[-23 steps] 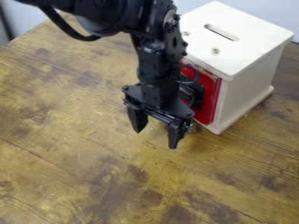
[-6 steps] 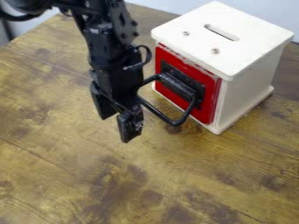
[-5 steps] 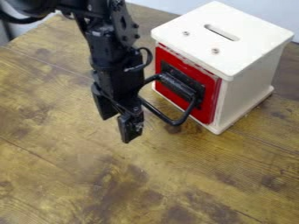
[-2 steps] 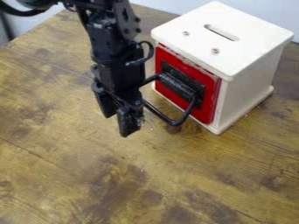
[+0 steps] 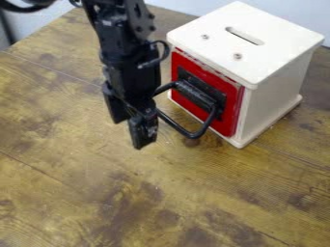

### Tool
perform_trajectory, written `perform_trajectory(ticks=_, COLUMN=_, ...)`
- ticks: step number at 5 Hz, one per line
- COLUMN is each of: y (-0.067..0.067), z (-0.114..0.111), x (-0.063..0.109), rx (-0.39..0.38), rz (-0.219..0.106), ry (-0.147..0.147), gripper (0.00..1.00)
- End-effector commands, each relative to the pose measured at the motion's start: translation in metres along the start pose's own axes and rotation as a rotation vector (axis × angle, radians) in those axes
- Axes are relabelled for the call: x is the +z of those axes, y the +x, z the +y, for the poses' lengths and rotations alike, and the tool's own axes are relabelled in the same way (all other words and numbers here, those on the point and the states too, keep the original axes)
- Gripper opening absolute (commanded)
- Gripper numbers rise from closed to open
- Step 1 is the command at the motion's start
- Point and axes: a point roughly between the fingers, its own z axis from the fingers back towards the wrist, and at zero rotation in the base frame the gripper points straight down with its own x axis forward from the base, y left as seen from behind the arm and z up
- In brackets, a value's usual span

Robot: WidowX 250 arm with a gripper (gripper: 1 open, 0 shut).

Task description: Close the drawer

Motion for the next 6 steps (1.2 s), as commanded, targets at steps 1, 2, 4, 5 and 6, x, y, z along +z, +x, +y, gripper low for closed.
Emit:
perform_trajectory(ticks=1, y=0.002, z=-0.001, x=0.035, rx=0.071, rz=-0.052, ry=0.016, gripper=1.00)
perform_trajectory(ticks=2, y=0.001, z=0.007, x=0.046, rx=0.091, rz=-0.053, ry=0.034, gripper=1.00)
perform_trajectory(ticks=4, y=-0.006, z=0.044, x=0.084, rx=0.134, rz=-0.074, ry=0.059, gripper=1.00)
perform_trajectory(ticks=5, y=-0.017, z=0.059, x=0.102, rx=0.127, rz=-0.065, ry=0.043, gripper=1.00)
perform_trajectory(ticks=6, y=-0.023, z=0.056, x=0.115, rx=0.101, rz=-0.053, ry=0.039, gripper=1.00)
